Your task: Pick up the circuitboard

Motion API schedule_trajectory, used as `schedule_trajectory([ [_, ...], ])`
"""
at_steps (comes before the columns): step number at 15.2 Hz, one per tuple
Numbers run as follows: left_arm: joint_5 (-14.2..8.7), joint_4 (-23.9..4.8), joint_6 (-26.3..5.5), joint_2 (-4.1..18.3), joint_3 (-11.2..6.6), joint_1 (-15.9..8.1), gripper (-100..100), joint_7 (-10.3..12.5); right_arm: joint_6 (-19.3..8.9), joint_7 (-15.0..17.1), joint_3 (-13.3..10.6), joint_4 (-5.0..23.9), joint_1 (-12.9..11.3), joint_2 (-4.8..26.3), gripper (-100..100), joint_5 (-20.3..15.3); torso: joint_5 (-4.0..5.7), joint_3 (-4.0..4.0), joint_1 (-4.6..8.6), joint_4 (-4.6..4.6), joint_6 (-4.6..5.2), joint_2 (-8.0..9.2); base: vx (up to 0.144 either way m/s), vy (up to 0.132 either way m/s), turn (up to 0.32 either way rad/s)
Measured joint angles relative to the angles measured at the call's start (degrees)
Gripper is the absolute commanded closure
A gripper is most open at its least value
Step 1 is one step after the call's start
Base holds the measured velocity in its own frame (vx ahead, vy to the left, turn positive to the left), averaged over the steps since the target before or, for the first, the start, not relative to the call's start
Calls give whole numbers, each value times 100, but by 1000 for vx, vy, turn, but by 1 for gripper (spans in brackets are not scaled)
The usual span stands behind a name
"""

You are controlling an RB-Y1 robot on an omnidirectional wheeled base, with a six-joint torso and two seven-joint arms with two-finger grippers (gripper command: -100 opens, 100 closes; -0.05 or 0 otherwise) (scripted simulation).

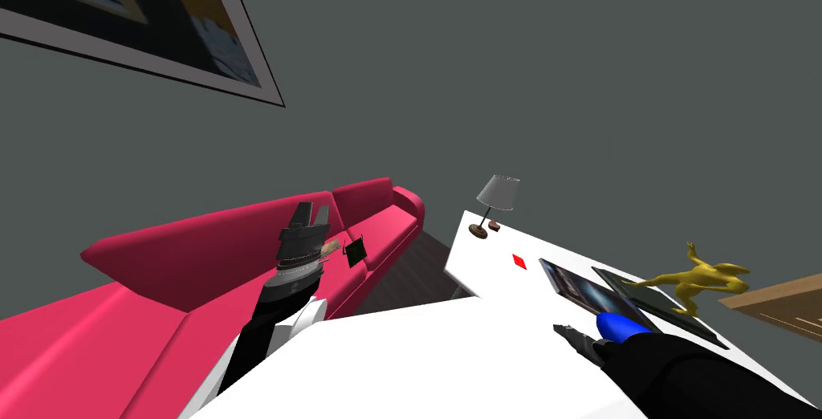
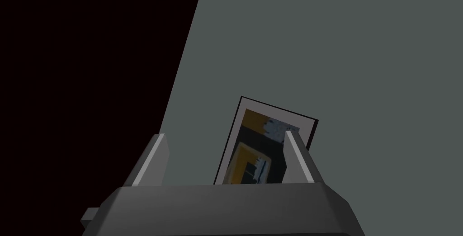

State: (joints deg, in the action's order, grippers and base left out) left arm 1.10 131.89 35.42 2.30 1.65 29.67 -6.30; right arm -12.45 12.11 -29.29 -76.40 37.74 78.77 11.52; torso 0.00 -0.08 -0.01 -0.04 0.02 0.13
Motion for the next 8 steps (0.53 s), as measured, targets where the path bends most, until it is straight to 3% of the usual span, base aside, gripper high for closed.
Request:
schedule_trajectory([
  [5,0,0,0,0,0,0,0,0,-8,-3,-1,3,2,5,100,-1,4,0,-2,-2,1,-1,1,3,-10],
  [8,0,0,0,-1,0,0,0,0,-50,79,-19,-215,93,251,100,80,0,0,-20,-3,1,-2,8,42,-45],
])
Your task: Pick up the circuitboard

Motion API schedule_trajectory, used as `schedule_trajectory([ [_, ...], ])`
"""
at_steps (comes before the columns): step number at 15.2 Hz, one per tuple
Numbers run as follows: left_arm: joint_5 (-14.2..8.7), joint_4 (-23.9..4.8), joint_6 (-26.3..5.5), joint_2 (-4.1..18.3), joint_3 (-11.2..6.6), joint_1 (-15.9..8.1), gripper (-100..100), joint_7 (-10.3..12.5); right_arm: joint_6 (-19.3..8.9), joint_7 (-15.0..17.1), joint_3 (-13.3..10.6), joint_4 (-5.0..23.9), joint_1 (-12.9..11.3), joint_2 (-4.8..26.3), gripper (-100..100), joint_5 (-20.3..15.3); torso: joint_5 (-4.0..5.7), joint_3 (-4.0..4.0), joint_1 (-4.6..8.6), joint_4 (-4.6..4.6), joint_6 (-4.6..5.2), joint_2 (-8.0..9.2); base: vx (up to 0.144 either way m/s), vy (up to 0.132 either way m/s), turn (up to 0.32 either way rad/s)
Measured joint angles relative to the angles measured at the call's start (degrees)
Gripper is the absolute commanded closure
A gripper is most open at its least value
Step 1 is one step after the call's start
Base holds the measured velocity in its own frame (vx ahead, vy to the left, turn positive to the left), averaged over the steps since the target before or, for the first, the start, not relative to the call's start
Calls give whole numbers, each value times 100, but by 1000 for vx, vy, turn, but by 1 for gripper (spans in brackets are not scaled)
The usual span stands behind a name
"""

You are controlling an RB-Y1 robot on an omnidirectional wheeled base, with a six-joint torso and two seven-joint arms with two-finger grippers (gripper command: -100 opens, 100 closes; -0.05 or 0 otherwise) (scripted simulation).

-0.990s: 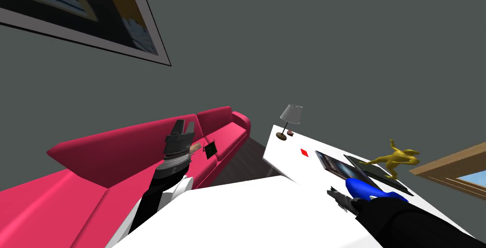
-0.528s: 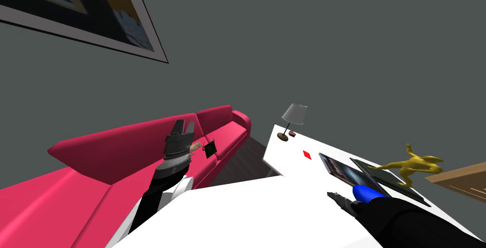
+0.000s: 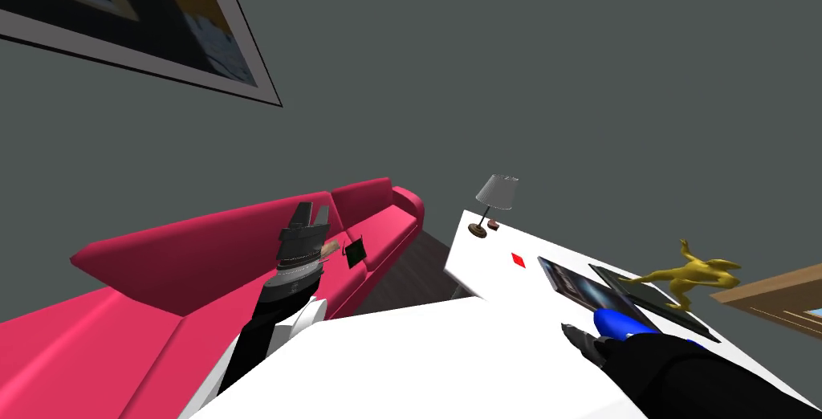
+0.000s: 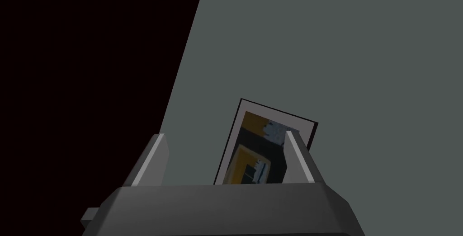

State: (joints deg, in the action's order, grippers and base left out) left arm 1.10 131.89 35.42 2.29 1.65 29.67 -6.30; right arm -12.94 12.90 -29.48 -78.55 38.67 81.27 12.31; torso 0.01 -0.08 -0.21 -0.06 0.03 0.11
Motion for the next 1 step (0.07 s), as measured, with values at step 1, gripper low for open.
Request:
schedule_trajectory([
  [1,0,0,0,0,0,0,0,0,-11,33,0,-70,38,79,100,22,-1,0,-3,0,0,0,5,27,-15],
])
